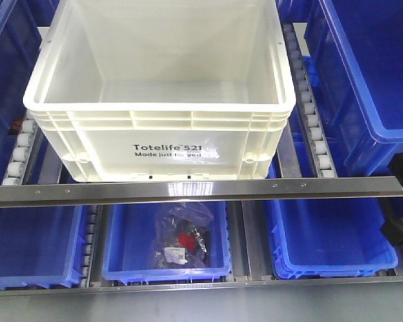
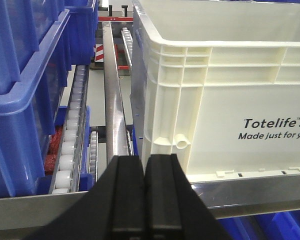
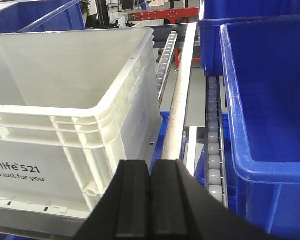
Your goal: Place moving items into box and shelve
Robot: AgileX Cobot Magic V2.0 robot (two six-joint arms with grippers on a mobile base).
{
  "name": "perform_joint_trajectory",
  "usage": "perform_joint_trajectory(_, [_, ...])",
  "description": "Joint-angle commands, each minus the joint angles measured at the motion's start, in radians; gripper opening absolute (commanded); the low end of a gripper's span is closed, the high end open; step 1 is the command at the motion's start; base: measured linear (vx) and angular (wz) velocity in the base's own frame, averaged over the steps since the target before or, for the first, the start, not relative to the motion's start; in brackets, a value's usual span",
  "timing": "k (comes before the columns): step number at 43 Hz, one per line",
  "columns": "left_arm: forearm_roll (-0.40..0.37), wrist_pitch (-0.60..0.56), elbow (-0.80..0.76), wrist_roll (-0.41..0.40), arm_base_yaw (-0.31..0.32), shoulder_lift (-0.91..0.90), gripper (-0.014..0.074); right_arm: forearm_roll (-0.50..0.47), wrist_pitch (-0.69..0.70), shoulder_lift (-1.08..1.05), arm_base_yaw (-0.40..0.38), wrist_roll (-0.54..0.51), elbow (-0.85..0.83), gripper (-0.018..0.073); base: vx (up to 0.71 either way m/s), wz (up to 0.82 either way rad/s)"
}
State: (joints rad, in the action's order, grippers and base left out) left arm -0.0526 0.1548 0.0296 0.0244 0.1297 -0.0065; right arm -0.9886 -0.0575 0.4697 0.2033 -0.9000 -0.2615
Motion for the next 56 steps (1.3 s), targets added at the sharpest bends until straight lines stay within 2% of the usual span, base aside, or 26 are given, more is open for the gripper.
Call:
perform_joint_trajectory(1, [-0.001, -0.08, 0.004, -0.009, 0.001, -0.009, -0.0008, -0.001, 0.041, 0.011, -0.001, -0.003, -0.028, -0.0008, 0.0, 0.0])
perform_joint_trajectory(14, [-0.001, -0.08, 0.004, -0.009, 0.001, -0.009, -0.0008, 0.006, 0.048, 0.011, -0.001, -0.007, -0.028, -0.0008, 0.0, 0.0])
perform_joint_trajectory(19, [-0.001, -0.08, 0.004, -0.009, 0.001, -0.009, -0.0008, 0.101, 0.036, 0.011, -0.001, 0.042, -0.028, -0.0008, 0.0, 0.0])
perform_joint_trajectory(21, [-0.001, -0.08, 0.004, -0.009, 0.001, -0.009, -0.0008, 0.174, 0.025, 0.008, -0.001, 0.118, -0.028, -0.0008, 0.0, 0.0])
perform_joint_trajectory(26, [-0.001, -0.08, 0.004, -0.009, 0.001, -0.009, -0.0008, 0.48, -0.008, 0.0, -0.001, 0.384, -0.028, -0.0008, 0.0, 0.0])
perform_joint_trajectory(27, [-0.001, -0.08, 0.004, -0.009, 0.001, -0.009, -0.0008, 0.834, 0.005, -0.085, -0.002, 0.739, 0.005, -0.0008, 0.0, 0.0])
perform_joint_trajectory(35, [-0.001, -0.08, 0.004, -0.009, 0.001, -0.009, -0.0008, 0.854, 0.082, -0.255, -0.002, 0.756, 0.163, -0.0008, 0.0, 0.0])
perform_joint_trajectory(41, [-0.001, -0.08, 0.004, -0.009, 0.001, -0.009, -0.0008, 0.853, 0.088, -0.414, -0.002, 0.757, 0.293, -0.0008, 0.0, 0.0])
perform_joint_trajectory(45, [-0.001, -0.08, 0.004, -0.009, 0.001, -0.009, -0.0008, 0.865, -0.011, -0.5, -0.002, 0.756, 0.295, -0.0008, 0.0, 0.0])
perform_joint_trajectory(56, [-0.001, -0.08, 0.004, -0.009, 0.001, -0.01, -0.0008, 0.855, -0.008, -0.478, -0.002, 0.756, 0.296, -0.0008, 0.0, 0.0])
